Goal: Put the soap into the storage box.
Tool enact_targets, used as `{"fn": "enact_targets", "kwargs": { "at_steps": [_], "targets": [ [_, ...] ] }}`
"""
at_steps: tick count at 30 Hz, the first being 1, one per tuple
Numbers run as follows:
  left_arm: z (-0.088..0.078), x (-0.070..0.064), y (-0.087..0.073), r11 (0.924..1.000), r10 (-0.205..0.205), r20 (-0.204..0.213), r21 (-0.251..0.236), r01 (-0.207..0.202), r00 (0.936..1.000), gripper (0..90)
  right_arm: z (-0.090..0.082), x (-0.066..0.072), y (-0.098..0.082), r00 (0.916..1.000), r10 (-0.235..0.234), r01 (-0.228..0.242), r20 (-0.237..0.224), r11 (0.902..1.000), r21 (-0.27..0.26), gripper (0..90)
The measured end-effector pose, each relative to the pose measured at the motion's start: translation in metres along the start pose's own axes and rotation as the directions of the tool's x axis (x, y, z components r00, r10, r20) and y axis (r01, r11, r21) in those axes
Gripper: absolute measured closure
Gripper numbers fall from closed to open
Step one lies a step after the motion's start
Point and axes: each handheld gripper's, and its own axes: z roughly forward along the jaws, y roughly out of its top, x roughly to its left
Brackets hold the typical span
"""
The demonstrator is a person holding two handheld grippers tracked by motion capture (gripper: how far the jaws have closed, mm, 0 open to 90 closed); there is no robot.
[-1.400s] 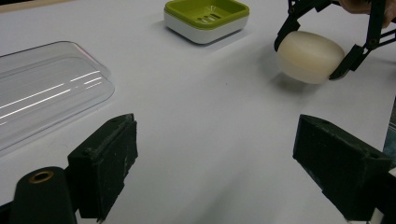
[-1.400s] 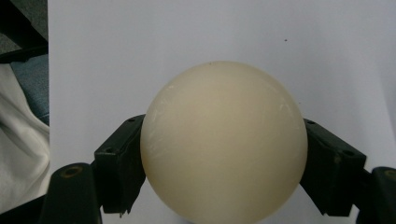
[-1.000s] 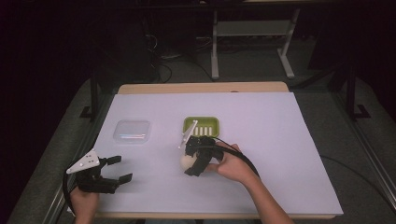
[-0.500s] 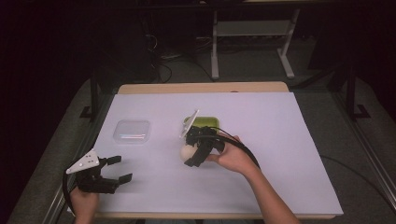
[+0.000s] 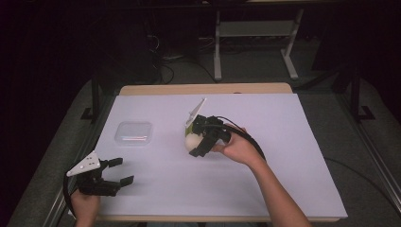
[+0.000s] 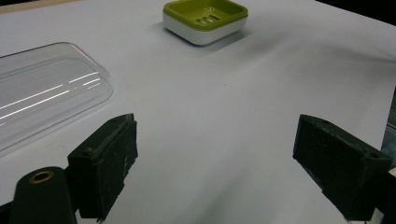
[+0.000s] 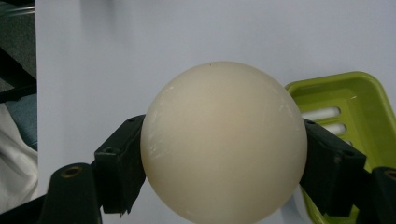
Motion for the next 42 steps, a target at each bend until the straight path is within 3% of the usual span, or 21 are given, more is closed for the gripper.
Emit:
{"fn": "enact_targets", "kwargs": {
  "at_steps": [12, 21, 42],
  "targets": [
    [0.0, 0.0, 0.0, 1.0, 0.005, -0.001, 0.004, -0.005, 1.0, 13.2, -0.006, -0.021, 0.005, 0.9993, 0.029, -0.029, 0.023, 0.9996, -0.005, 23.6],
    [0.0, 0.0, 0.001, 1.0, 0.004, 0.001, 0.004, -0.004, 1.0, 13.2, 0.001, -0.038, 0.0, 0.9967, 0.073, -0.073, 0.036, 0.9973, 0.007, 23.6],
    [0.0, 0.0, 0.0, 1.0, 0.007, 0.001, 0.002, -0.007, 1.0, 13.2, 0.019, -0.062, -0.006, 0.9888, 0.139, -0.14, 0.055, 0.99, 0.02, 23.6]
  ]
}}
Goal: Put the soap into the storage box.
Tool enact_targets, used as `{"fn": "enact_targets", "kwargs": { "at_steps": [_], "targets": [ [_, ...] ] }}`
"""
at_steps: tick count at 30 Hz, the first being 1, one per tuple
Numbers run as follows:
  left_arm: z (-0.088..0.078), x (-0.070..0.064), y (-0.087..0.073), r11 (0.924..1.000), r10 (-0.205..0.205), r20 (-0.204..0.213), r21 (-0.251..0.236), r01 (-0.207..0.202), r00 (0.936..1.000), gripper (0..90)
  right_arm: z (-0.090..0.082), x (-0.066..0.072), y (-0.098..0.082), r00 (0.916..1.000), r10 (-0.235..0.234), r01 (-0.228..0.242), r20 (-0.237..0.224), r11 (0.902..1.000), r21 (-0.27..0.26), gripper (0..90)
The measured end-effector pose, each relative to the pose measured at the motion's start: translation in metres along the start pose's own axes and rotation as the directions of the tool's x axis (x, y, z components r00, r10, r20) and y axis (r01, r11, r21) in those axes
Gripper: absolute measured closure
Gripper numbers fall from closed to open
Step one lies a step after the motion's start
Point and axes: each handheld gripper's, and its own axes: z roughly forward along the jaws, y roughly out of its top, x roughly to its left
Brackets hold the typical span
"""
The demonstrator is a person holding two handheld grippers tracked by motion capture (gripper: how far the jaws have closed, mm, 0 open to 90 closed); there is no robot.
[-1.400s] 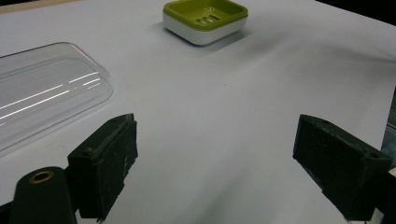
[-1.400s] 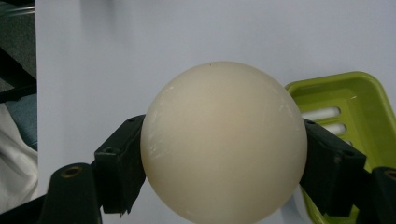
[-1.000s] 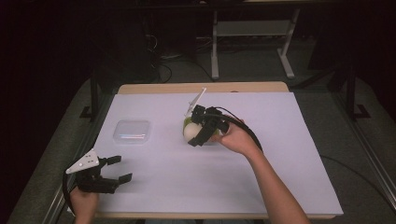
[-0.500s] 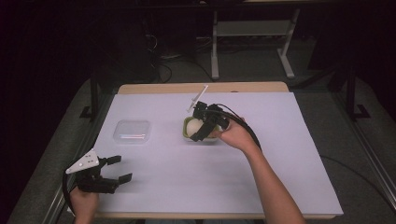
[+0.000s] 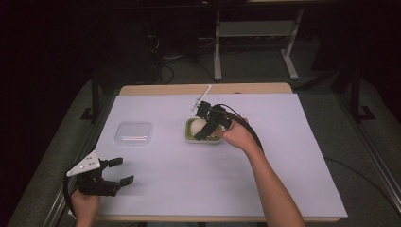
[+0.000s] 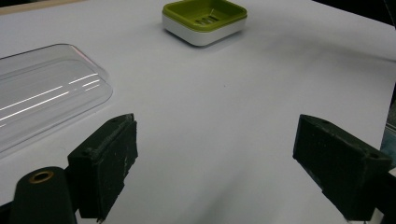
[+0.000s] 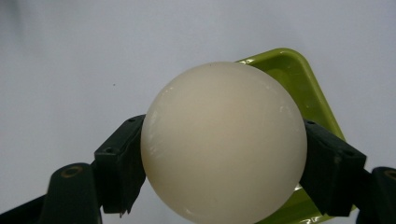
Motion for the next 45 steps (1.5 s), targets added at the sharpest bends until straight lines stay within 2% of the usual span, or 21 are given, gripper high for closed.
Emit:
{"fn": "enact_targets", "kwargs": {
  "at_steps": [12, 15, 26, 45],
  "targets": [
    [0.0, 0.0, 0.0, 1.0, -0.001, 0.0, 0.001, 0.001, 1.0, 13.2, 0.009, -0.013, -0.003, 0.9991, 0.04, -0.04, 0.017, 0.9992, 0.0, 23.6],
    [0.0, 0.0, 0.0, 0.9998, -0.015, 0.001, -0.01, 0.015, 0.9999, 13.2, 0.011, -0.015, -0.003, 0.9986, 0.052, -0.051, 0.015, 0.9987, -0.003, 23.6],
    [-0.001, 0.0, 0.0, 1.0, -0.009, -0.003, -0.004, 0.009, 1.0, 13.2, 0.017, -0.026, -0.007, 0.9959, 0.087, -0.088, 0.023, 0.9962, 0.002, 23.6],
    [0.0, 0.0, 0.0, 0.9999, -0.012, -0.001, -0.006, 0.012, 0.9999, 13.2, 0.03, -0.039, -0.009, 0.9912, 0.128, -0.128, 0.034, 0.9917, 0.008, 23.6]
  ]
}}
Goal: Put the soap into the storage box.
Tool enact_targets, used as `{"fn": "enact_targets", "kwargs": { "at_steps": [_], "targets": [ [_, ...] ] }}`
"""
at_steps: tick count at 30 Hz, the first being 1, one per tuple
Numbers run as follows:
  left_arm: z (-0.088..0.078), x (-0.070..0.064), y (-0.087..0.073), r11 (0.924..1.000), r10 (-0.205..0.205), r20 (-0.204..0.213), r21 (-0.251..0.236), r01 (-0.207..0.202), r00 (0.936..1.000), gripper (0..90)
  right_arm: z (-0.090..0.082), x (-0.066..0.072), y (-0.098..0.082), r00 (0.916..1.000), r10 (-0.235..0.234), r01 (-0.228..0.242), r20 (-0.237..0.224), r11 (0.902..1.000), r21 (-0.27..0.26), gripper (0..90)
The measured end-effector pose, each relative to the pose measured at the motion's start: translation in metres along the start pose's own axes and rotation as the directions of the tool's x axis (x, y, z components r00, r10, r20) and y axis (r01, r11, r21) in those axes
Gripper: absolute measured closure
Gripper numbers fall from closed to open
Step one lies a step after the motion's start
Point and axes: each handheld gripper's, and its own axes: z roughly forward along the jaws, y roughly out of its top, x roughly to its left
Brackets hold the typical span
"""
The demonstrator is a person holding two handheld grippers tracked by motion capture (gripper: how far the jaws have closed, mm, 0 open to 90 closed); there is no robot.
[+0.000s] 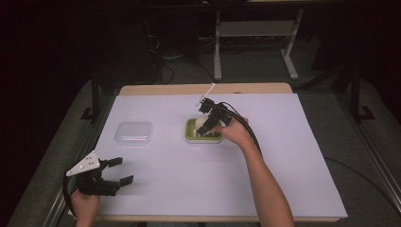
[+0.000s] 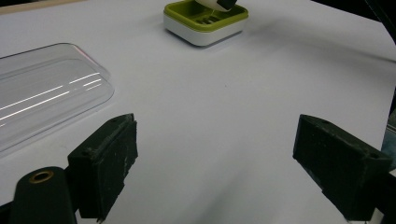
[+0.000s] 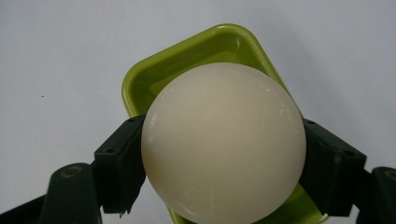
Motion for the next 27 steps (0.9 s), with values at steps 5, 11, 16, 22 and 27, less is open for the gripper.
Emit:
{"fn": "enact_targets", "kwargs": {
  "at_steps": [5, 11, 16, 22, 27],
  "targets": [
    [0.0, 0.0, 0.0, 1.0, -0.002, 0.0, -0.002, 0.002, 1.0, 13.2, 0.003, -0.001, 0.0, 1.0, 0.009, -0.009, 0.002, 0.9999, 0.009, 23.5],
    [0.0, 0.0, 0.0, 1.0, 0.002, -0.001, 0.003, -0.002, 1.0, 13.2, 0.008, -0.001, 0.001, 0.9999, 0.011, -0.011, 0.006, 0.9997, 0.021, 23.5],
    [0.0, 0.0, 0.0, 1.0, 0.002, -0.001, 0.003, -0.002, 1.0, 13.2, 0.011, -0.002, 0.001, 0.9998, 0.019, -0.019, 0.001, 0.9994, 0.029, 23.5],
    [0.0, 0.0, 0.0, 1.0, 0.002, 0.0, 0.004, -0.002, 1.0, 13.2, 0.013, -0.002, 0.001, 0.9999, 0.016, -0.016, 0.0, 0.9992, 0.036, 23.5],
    [0.0, 0.0, 0.0, 1.0, 0.001, 0.0, 0.001, -0.001, 1.0, 13.2, 0.015, -0.002, 0.002, 0.9998, 0.018, -0.018, -0.002, 0.9992, 0.036, 23.5]
  ]
}}
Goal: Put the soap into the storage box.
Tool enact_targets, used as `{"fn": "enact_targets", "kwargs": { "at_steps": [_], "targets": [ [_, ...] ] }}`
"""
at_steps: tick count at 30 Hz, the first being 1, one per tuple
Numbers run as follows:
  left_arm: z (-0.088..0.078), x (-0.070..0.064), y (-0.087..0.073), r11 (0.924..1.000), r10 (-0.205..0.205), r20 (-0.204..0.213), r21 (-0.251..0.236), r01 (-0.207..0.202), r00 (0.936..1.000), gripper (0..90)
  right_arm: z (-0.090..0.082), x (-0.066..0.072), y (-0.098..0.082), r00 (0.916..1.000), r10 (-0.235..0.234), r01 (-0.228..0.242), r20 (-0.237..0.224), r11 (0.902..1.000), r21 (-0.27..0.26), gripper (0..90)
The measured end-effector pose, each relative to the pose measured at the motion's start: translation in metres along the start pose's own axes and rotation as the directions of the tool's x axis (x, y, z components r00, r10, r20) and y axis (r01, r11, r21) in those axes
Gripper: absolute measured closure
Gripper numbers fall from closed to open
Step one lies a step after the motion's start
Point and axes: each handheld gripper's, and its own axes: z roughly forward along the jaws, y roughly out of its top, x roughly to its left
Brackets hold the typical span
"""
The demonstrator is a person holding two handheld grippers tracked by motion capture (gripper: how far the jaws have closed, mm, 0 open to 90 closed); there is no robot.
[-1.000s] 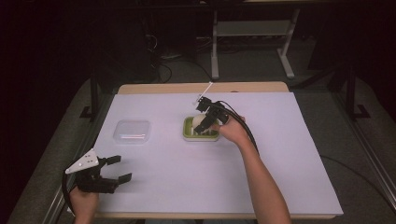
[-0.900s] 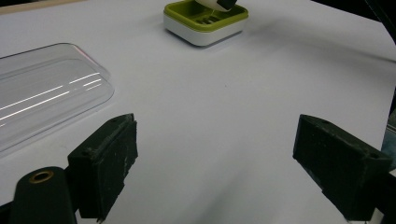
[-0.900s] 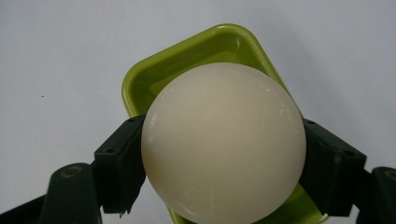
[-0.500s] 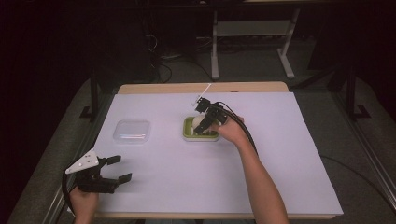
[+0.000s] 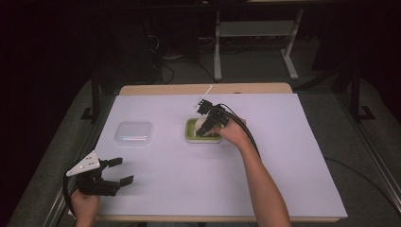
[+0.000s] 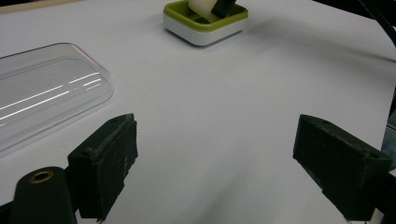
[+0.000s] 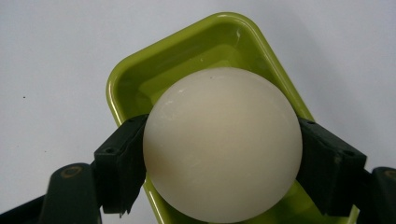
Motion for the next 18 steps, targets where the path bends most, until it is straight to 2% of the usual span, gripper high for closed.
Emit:
{"fn": "enact_targets", "kwargs": {
  "at_steps": [18],
  "targets": [
    [-0.0005, 0.0002, 0.0001, 1.0, 0.001, -0.001, 0.001, -0.001, 1.0, 13.2, 0.0017, 0.0001, 0.0004, 1.0, 0.003, -0.003, 0.007, 1.0, 0.003, 23.4]
  ]
}}
